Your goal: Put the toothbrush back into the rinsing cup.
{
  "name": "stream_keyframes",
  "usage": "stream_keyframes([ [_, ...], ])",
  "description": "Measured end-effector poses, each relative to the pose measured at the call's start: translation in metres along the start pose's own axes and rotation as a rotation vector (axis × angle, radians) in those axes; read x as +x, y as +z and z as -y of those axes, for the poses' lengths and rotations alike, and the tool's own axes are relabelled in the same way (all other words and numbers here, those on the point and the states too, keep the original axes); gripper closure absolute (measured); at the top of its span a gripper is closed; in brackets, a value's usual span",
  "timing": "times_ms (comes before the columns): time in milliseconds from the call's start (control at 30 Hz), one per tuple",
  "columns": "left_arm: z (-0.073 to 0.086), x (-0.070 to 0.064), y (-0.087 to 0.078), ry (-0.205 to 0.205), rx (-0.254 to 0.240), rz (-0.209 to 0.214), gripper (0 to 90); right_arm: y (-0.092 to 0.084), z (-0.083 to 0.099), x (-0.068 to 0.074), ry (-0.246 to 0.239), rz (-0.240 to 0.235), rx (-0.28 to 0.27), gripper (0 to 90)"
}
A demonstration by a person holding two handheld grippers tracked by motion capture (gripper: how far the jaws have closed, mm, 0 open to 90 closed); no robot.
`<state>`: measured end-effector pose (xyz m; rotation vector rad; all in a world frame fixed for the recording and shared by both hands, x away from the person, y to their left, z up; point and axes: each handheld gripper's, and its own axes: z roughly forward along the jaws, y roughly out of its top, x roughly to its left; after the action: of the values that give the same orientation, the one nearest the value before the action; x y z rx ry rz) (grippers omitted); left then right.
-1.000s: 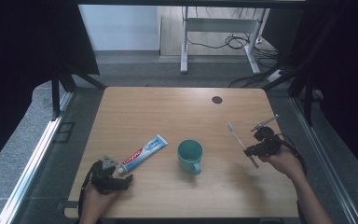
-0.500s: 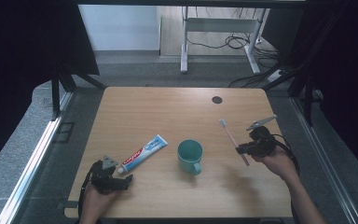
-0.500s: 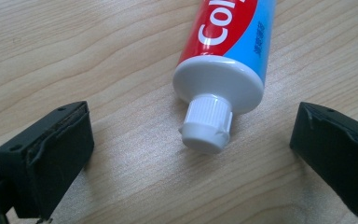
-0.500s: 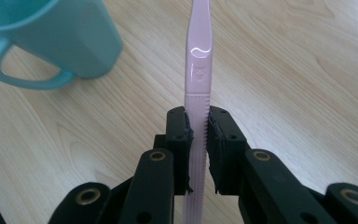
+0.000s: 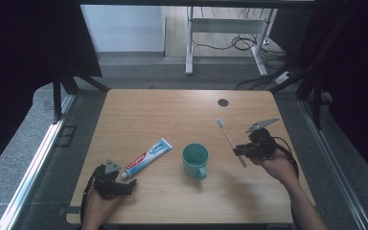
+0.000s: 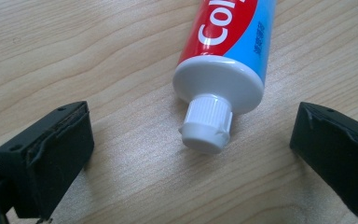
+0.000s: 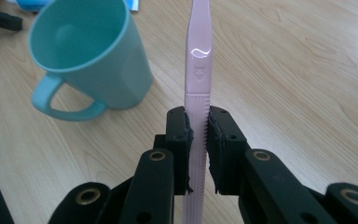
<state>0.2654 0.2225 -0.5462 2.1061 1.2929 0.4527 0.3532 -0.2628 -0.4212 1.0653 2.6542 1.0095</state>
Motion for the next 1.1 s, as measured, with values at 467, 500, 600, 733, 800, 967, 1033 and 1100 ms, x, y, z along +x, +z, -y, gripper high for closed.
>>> stream_keyframes([
  [467,0.000,0.000,0.000,0.002,-0.001,0.000,0.0,0.006,-0.017,0.016,-0.033,-0.020,-0.050,78.2],
  [500,0.000,0.000,0.000,0.002,-0.001,0.000,0.0,0.006,-0.018,0.017,-0.035,-0.021,-0.053,78.2],
  [600,0.000,0.000,0.000,0.001,-0.002,0.000,0.0,0.007,-0.022,0.021,-0.037,-0.024,-0.063,78.2],
  [733,0.000,0.000,0.000,0.001,-0.002,0.000,0.0,0.008,-0.028,0.023,-0.038,-0.036,-0.075,78.2],
  [800,0.000,0.000,0.000,0.001,-0.002,0.000,0.0,0.009,-0.030,0.025,-0.040,-0.037,-0.079,78.2],
  [967,0.000,0.000,0.000,-0.002,-0.005,0.000,0.0,0.012,-0.037,0.030,-0.047,-0.046,-0.091,78.2],
  [1033,0.000,0.000,0.000,-0.002,-0.004,-0.001,0.0,0.013,-0.040,0.032,-0.053,-0.046,-0.096,78.2],
  [1100,0.000,0.000,0.000,-0.002,-0.004,-0.001,0.0,0.013,-0.043,0.034,-0.057,-0.050,-0.099,78.2],
])
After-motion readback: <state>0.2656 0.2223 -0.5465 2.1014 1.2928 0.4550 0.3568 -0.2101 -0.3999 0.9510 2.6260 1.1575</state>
